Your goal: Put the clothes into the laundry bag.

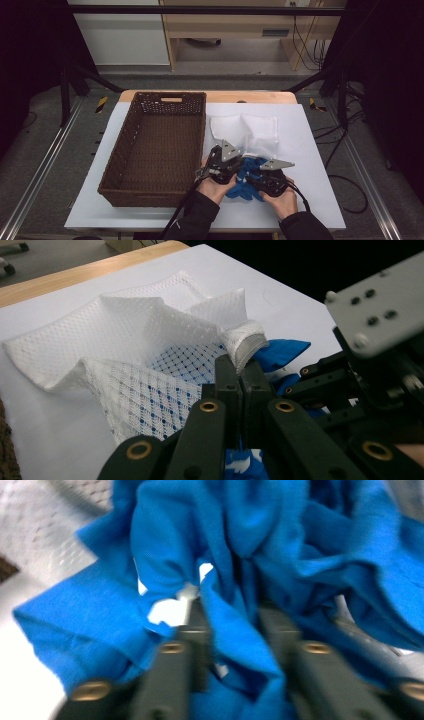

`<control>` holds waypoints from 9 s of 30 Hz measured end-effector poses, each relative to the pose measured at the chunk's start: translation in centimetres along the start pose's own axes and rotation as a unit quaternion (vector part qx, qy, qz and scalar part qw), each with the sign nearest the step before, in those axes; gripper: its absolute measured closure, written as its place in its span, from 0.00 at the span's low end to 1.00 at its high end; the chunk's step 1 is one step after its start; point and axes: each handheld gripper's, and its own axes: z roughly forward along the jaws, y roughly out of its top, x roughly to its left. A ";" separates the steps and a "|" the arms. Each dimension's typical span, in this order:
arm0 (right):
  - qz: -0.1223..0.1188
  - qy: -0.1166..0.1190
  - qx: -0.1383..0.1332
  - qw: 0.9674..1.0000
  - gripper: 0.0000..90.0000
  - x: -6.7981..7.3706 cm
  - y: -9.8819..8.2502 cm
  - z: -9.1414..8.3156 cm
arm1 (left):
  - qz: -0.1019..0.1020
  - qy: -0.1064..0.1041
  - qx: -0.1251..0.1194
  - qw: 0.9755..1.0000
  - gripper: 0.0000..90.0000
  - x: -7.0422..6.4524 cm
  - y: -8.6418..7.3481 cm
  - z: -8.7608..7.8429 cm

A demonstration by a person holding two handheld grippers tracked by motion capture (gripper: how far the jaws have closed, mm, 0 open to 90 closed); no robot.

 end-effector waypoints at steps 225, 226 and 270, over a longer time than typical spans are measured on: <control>0.039 -0.066 -0.114 0.990 0.95 -1.1 2.0 2.2 | -0.024 -0.010 -0.038 0.999 0.99 0.7 -0.5 0.2; 0.036 -0.072 -0.122 0.989 0.95 -1.0 2.4 2.8 | -0.026 -0.011 -0.037 0.999 0.99 0.7 -0.5 0.3; 0.023 -0.056 0.003 0.998 1.00 -2.2 -0.6 -0.5 | -0.026 -0.008 -0.033 0.999 0.99 1.0 -0.7 0.8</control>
